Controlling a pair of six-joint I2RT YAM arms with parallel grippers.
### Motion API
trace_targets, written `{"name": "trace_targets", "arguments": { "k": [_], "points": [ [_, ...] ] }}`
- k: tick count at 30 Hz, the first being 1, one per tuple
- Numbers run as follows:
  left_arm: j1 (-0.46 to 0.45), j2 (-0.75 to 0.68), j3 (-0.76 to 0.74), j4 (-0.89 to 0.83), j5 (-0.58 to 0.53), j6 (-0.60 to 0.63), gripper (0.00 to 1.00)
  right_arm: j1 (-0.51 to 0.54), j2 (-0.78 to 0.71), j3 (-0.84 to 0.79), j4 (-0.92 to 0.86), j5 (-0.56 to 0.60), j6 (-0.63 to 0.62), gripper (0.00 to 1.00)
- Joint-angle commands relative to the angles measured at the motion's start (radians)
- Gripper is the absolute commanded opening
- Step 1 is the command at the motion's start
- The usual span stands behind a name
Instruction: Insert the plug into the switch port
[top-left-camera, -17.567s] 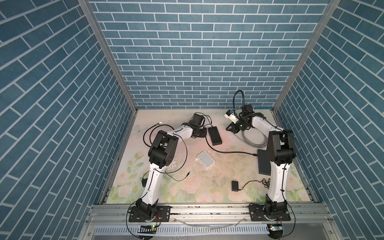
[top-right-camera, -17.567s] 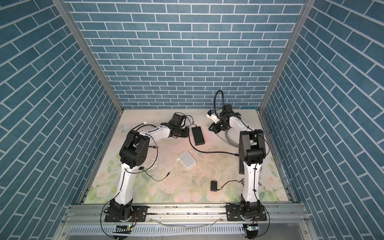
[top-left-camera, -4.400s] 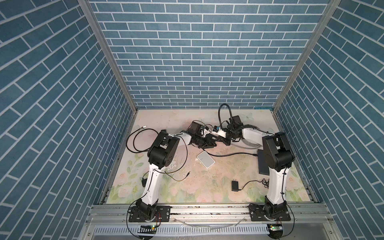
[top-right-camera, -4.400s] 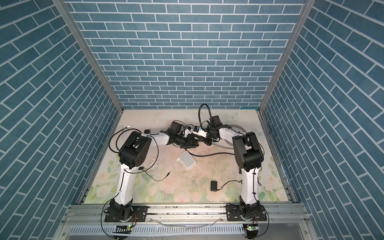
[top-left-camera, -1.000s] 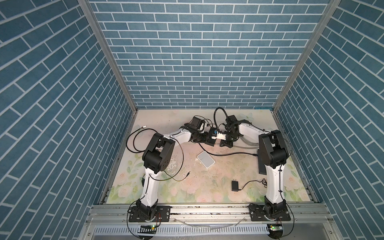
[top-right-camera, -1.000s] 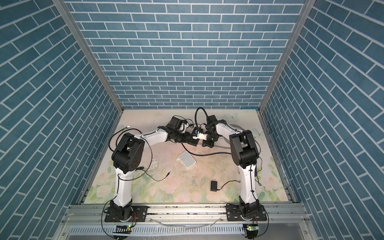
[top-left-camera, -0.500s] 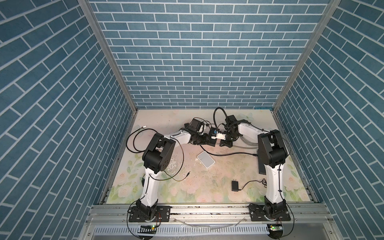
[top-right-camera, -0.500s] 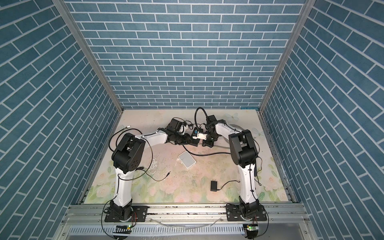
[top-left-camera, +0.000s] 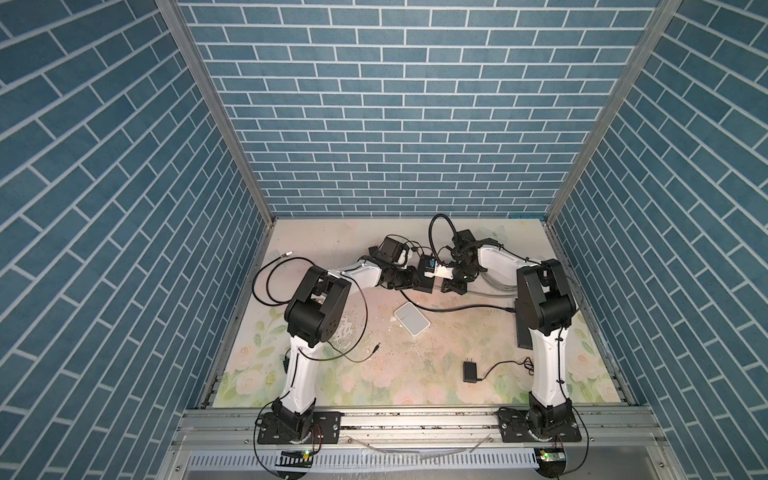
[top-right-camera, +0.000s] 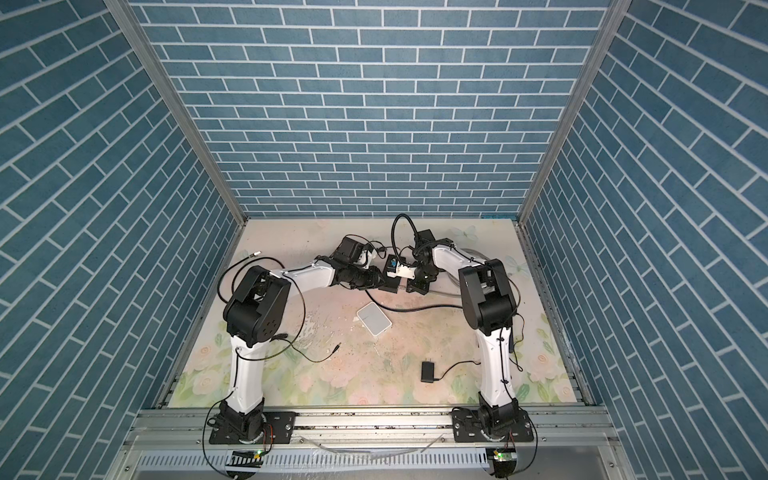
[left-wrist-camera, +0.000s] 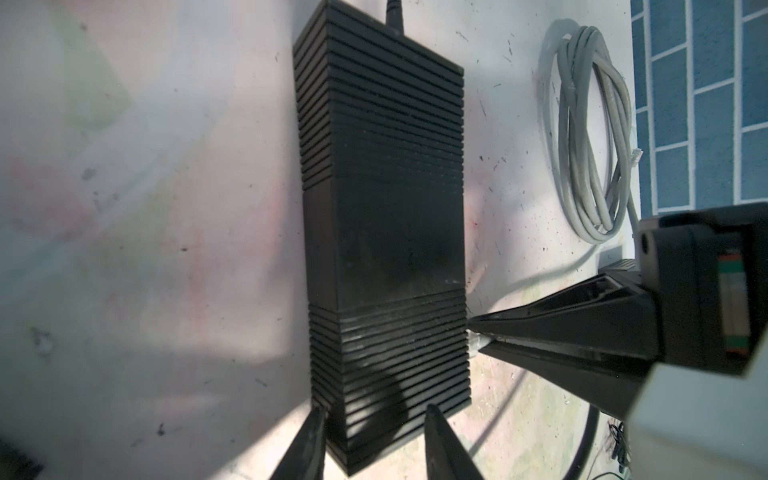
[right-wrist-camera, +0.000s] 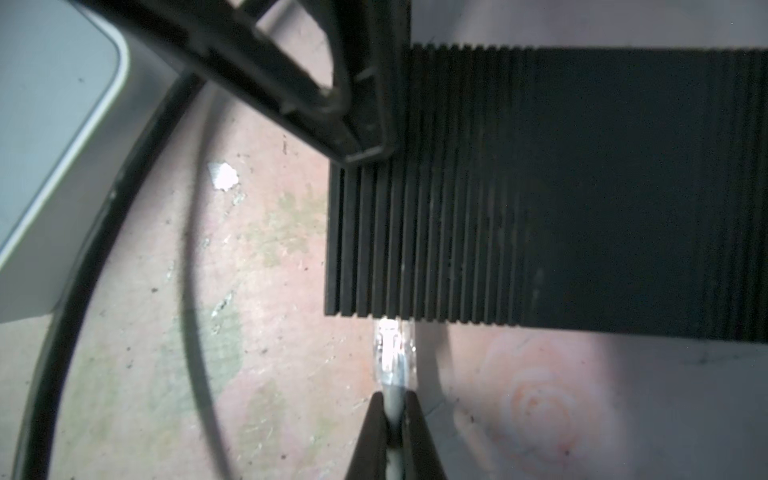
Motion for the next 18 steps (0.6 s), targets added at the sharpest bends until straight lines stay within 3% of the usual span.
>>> {"name": "trace_targets", "arguments": {
  "k": [1, 18],
  "points": [
    [-0.026, 0.019, 0.000, 0.039, 0.098, -0.014, 0.39, 0.015, 0.000, 0.039, 0.044, -0.053, 0.018, 0.05],
    [-0.028, 0.016, 0.004, 0.010, 0.104, 0.005, 0.38, 0.013, -0.030, 0.003, 0.123, -0.205, 0.051, 0.05]
  ]
}}
